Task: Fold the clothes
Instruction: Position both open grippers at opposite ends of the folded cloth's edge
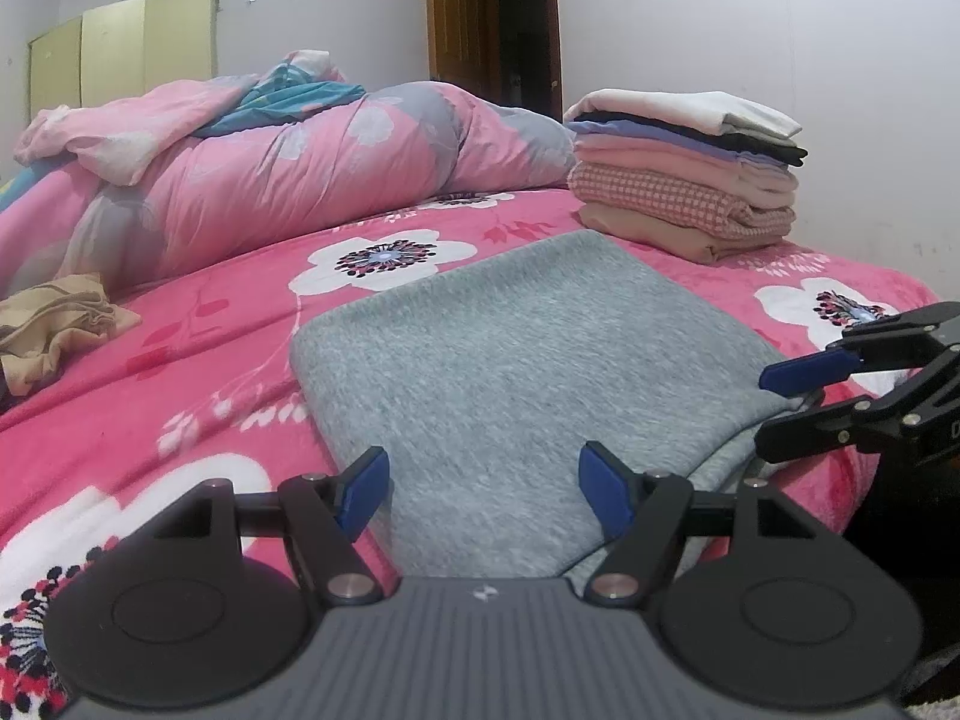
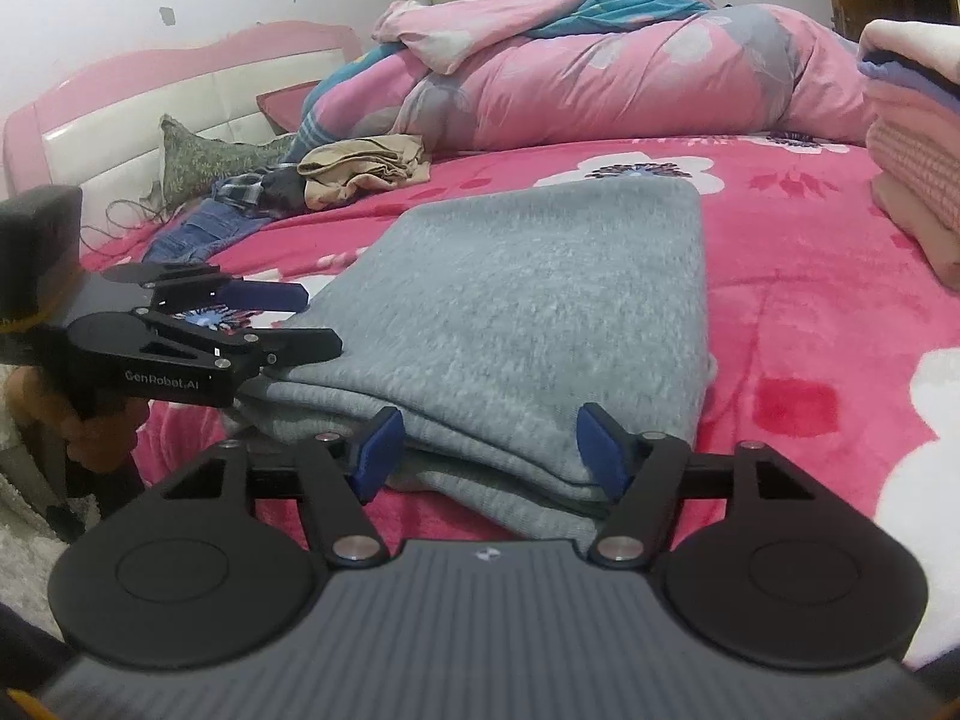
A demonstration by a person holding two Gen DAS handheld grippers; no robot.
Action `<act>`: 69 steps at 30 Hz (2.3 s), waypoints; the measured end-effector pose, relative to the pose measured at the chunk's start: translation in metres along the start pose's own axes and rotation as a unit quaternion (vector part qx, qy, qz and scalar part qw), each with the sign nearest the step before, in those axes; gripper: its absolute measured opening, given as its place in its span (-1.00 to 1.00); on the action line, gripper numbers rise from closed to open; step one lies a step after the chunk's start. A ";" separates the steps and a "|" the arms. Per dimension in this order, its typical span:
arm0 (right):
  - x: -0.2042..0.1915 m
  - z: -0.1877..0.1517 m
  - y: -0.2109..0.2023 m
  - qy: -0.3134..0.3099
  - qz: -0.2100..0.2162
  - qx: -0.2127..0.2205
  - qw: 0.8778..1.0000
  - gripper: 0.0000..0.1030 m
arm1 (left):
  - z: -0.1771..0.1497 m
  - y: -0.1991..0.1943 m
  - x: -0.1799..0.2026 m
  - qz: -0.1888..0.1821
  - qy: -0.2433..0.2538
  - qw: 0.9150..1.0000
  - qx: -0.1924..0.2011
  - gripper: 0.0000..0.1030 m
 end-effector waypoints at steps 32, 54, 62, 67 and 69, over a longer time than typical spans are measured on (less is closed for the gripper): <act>-0.044 0.019 0.012 -0.060 0.010 -0.005 0.998 0.12 | -0.001 -0.002 0.001 -0.001 -0.006 1.000 0.000 0.40; -0.012 0.042 0.015 0.034 -0.037 -0.007 0.999 0.14 | -0.002 -0.002 0.000 -0.004 -0.015 1.000 0.006 0.41; -0.029 0.030 0.024 -0.067 -0.077 -0.005 0.995 0.25 | -0.002 -0.003 0.000 -0.002 -0.015 1.000 0.006 0.42; -0.031 0.030 0.025 -0.069 -0.080 -0.001 0.994 0.26 | -0.002 -0.003 0.000 -0.002 -0.016 1.000 0.007 0.41; -0.032 0.029 0.024 -0.071 -0.076 0.000 0.995 0.26 | -0.002 -0.003 0.000 -0.002 -0.016 1.000 0.007 0.41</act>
Point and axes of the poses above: each gripper's, at about its wrist camera, not at the fingertips, and y roughly the way its jaws point, x to its right, z to its top, the point moved 10 cm from there along y, roughly the way its jaws point, and after that the axes turned 14 degrees about -z, right-handed, at the moved point
